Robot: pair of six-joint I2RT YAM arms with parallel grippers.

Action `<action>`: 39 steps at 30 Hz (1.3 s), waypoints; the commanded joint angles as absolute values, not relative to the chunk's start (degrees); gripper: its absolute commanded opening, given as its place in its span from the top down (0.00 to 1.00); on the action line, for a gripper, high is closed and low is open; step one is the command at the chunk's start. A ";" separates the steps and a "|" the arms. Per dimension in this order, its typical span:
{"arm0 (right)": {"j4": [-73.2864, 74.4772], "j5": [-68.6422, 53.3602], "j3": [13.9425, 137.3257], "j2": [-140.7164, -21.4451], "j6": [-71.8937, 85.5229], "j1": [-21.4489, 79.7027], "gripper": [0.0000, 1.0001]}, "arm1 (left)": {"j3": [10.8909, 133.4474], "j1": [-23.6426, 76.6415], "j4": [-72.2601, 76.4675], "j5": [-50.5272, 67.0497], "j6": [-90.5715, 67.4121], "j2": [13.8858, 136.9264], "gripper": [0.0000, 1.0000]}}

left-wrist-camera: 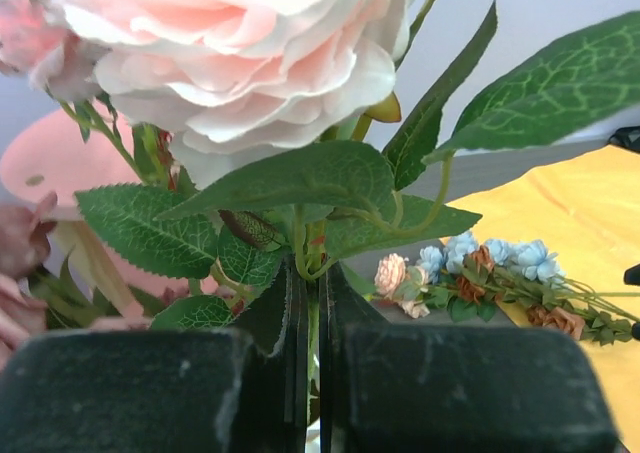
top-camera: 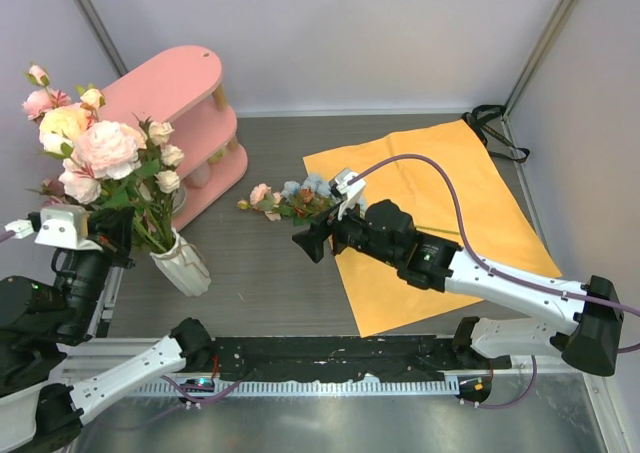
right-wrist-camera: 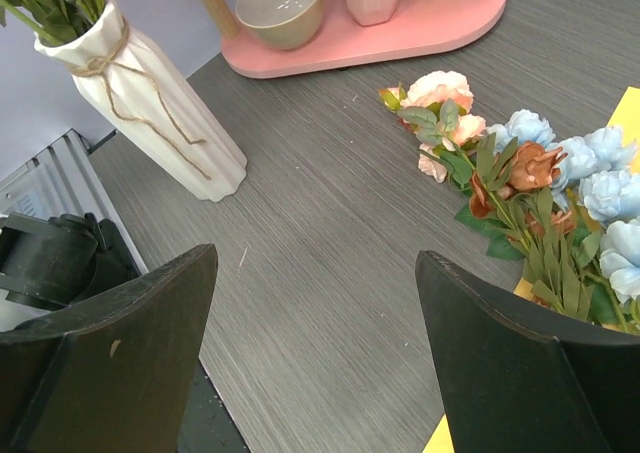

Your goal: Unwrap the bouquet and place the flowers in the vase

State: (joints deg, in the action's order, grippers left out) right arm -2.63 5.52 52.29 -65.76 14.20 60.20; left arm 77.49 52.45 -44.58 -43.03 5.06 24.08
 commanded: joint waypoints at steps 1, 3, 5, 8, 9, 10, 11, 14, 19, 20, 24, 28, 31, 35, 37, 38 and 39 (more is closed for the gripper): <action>-1.93 8.87 56.34 -66.62 16.34 60.29 0.14 | 71.82 52.65 -38.06 -45.70 3.96 21.10 1.00; -2.11 10.01 56.34 -66.88 17.39 60.21 0.14 | 69.36 52.65 -37.18 -45.18 3.08 19.61 1.00; -2.02 11.95 56.16 -67.15 18.36 60.21 0.14 | 67.86 52.56 -36.91 -44.83 2.55 19.07 1.00; -1.93 13.71 55.73 -67.24 20.04 60.29 0.14 | 65.57 52.65 -37.26 -45.35 2.02 18.90 1.00; -1.85 14.06 55.55 -67.24 20.91 60.29 0.14 | 64.78 52.56 -37.44 -46.74 1.76 19.07 1.00; -1.93 14.41 55.37 -67.15 21.18 60.21 0.15 | 64.43 52.65 -37.44 -47.54 1.06 19.07 1.00; -1.76 15.37 55.11 -67.15 21.53 60.29 0.15 | 64.16 52.65 -37.62 -48.16 0.79 18.99 1.00; -0.53 17.39 54.85 -66.97 23.02 60.29 0.15 | 63.20 52.56 -37.44 -47.99 -1.13 18.63 0.99; -0.35 20.04 52.57 -65.48 25.83 60.29 0.15 | 62.49 52.65 -38.40 -47.72 -3.51 17.06 0.81; -0.61 20.65 52.04 -65.22 26.71 60.29 0.15 | 62.49 52.56 -38.76 -48.16 -4.21 16.96 0.73; 1.39 23.10 50.98 -64.42 26.64 60.29 0.16 | 64.07 52.65 -41.39 -49.30 -6.15 16.35 0.30; 8.24 27.93 52.55 -65.30 18.57 60.21 0.13 | 69.86 52.65 -48.24 -47.64 -12.38 17.05 0.16; 15.10 33.56 53.87 -66.35 11.44 57.07 0.08 | 75.05 52.65 -54.04 -43.96 -18.97 17.84 0.12; 22.31 25.06 54.75 -68.54 5.55 45.81 0.12 | 81.02 52.65 -60.10 -34.48 -25.48 19.07 0.09; 23.55 19.46 55.28 -70.04 0.81 40.11 0.18 | 82.00 52.65 -60.99 -30.60 -27.76 19.16 0.08; 24.51 17.68 55.63 -72.05 -1.21 38.77 0.21 | 82.70 52.65 -61.08 -29.02 -28.12 19.25 0.07; 24.70 16.62 55.81 -73.46 -2.88 38.06 0.22 | 82.88 52.65 -61.17 -26.39 -28.56 19.60 0.08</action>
State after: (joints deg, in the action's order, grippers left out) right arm 19.66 23.38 52.86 -69.63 7.09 42.92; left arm 81.47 52.45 -57.01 -36.99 -22.44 17.04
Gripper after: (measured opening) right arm 0.805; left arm 0.922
